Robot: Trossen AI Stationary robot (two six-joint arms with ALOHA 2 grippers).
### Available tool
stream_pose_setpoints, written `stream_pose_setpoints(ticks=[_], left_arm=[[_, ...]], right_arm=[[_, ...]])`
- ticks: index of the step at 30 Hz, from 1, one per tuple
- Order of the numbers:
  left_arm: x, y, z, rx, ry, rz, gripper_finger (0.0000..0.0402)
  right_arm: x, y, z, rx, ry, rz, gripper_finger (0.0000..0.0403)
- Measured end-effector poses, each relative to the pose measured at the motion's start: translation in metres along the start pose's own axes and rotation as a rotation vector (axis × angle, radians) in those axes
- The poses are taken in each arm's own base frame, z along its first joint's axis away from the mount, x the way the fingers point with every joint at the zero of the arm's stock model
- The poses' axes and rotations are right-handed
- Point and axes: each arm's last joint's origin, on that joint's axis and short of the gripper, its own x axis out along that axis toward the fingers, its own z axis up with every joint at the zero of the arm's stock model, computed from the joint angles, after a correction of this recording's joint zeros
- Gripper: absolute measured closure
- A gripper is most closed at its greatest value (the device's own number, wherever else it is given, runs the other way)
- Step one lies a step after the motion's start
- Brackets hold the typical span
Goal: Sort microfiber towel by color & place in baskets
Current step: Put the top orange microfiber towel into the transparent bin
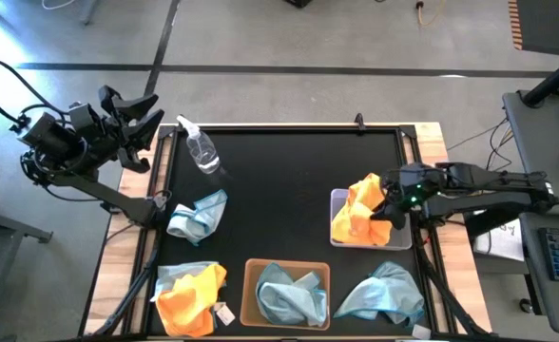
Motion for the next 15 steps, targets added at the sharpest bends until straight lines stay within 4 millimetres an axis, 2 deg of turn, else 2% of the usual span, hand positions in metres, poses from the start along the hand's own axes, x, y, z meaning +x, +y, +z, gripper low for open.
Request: stream_pose_setpoints(ticks=[5, 15], left_arm=[[0.0, 0.0, 0.0, 0.008, 0.0, 0.0, 0.0237], [-0.001, 0.001, 0.001, 0.024, -0.001, 0.0, 0.0237]], right_arm=[[0.015, -0.002, 0.005, 0.024, 0.055, -0.061, 0.0253], [0.031, -0.005, 0.01, -0.135, 0.112, -0.141, 0.0269]])
